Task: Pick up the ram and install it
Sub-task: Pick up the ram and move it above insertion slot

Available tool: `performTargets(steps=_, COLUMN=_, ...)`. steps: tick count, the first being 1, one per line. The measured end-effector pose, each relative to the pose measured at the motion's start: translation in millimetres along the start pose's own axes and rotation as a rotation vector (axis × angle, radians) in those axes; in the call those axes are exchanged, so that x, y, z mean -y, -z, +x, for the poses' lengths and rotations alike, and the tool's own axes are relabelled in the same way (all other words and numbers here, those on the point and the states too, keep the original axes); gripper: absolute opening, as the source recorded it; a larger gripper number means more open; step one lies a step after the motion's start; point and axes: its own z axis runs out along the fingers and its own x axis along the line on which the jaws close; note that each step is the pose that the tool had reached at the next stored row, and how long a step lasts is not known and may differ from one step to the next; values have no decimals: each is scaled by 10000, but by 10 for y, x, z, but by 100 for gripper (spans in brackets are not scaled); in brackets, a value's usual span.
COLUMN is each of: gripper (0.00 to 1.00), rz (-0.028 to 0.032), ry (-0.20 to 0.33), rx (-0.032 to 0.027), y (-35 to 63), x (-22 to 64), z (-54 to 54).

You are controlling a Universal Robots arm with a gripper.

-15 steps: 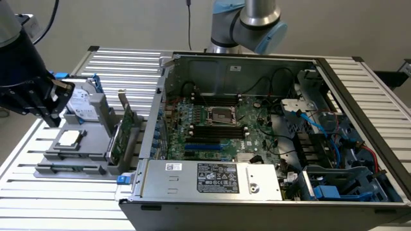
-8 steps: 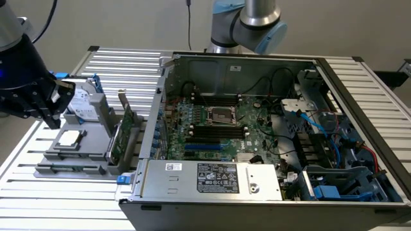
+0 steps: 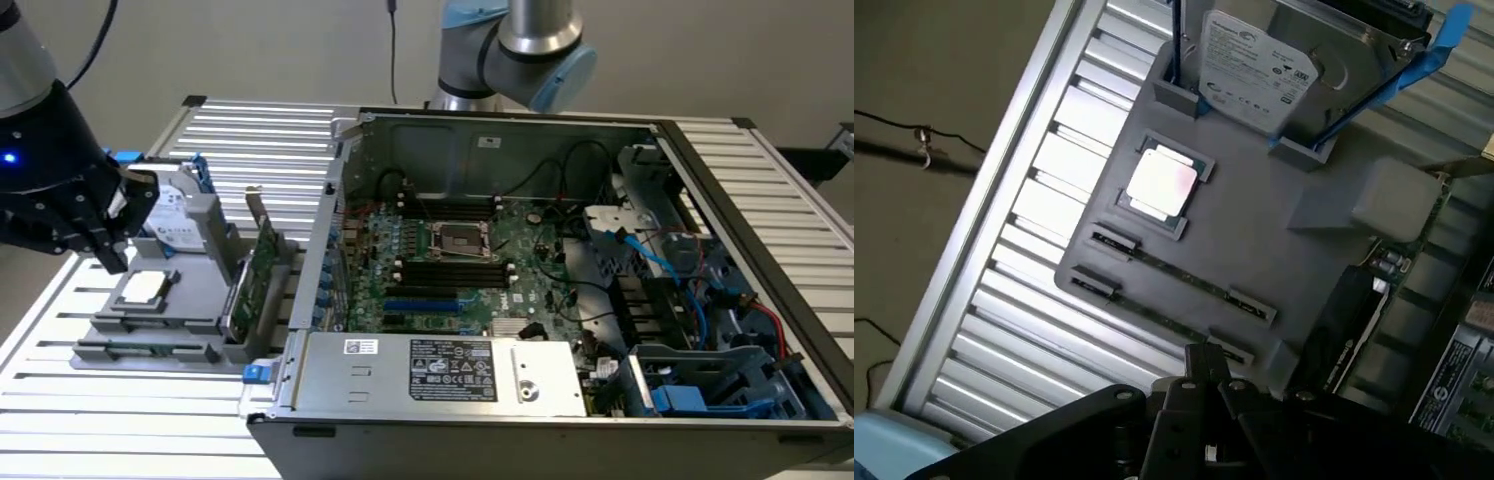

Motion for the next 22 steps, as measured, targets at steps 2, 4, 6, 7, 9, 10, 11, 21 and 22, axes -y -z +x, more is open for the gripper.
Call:
performTargets(steps=2, gripper=11, rz=11, ry=375, rx=-10, y=-12, x=0, z=0)
performTargets(steps=4, gripper=11, rz=22, ry=735, rx=-22, y=-24, x=1, z=-1)
performTargets(steps=6, gripper=11, rz=34, ry=1101, rx=-31, y=-36, x=2, z=-1)
performTargets(steps=7, gripper=11, rz=41, ry=1285, rx=-35, y=-42, x=2, z=-1)
performTargets(steps=9, gripper=11, rz=62, ry=1644, rx=-28, y=-51, x=2, z=-1)
performTargets(steps=10, gripper=11, rz=88, ry=1825, rx=-3, y=-53, x=2, z=0)
performTargets(steps=11, gripper=11, rz=127, ry=2000, rx=51, y=-56, x=2, z=0)
performTargets(steps=21, gripper=11, rz=287, ry=3799, rx=284, y=-95, x=4, z=0)
performTargets(steps=22, gripper=11, rz=273, ry=3995, rx=289, y=-106, x=4, z=1)
